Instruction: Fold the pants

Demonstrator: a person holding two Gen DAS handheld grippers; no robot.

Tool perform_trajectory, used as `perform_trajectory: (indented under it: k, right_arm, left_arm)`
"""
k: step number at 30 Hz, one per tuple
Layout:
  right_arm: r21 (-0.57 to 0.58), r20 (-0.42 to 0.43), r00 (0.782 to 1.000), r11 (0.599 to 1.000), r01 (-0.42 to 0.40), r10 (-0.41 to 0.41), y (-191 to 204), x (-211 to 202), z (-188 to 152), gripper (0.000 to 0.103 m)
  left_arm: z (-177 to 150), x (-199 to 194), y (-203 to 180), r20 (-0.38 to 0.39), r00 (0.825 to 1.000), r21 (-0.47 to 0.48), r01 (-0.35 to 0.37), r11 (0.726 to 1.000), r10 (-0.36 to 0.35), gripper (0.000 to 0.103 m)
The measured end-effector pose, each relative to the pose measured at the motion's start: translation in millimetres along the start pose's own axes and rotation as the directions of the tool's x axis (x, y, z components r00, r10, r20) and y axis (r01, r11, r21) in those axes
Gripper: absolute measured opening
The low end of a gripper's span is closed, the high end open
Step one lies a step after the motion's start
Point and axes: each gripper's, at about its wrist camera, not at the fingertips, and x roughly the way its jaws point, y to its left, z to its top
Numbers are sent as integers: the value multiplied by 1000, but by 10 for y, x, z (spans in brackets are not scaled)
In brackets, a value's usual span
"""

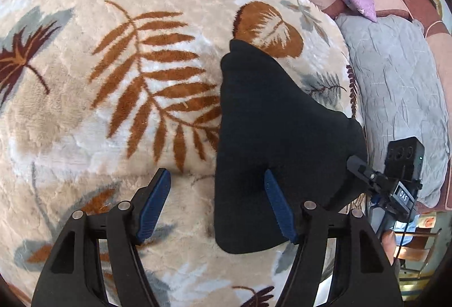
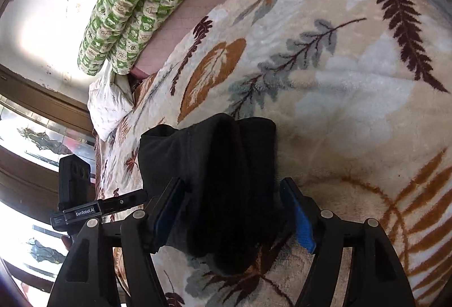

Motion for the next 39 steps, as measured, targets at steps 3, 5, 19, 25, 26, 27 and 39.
perform_trajectory:
  k: [3,5,19,25,26,27,39]
  right_arm:
    - [10,-54,996,997,-73,74,-79,127,-22,72]
    - [5,-43,994,995,-95,95,-112,121,-30,70]
    - [21,9,990,990,-142,141,-125,-86,-234,39]
    - [21,-1,975,975,-221,221,409,-50,-442,39]
    - [10,-13,973,973,-230,231,527,6,-444,39]
    - [-8,-27,972,972,-235,234,673,87,-442,39]
    - [-118,-88,986,982,-150,140,1578,1169,-772,50]
  left_arm:
    - [29,65,-75,2,999,9,39,999,-39,82]
    - [30,152,-154,-40,991,11,127,992,-127,82]
    - [-144,-226,-116,2,960,13,279,960,-279,22]
    - [-287,-933,456,90,970,11,225,974,-225,22]
    - [-320,-1071,614,114,973,0,204,979,-203,22]
    - [-336,-1159,737,128,975,-11,184,983,-181,22]
    - [-709,-1162,1743,85,996,-95,-16,995,24,51]
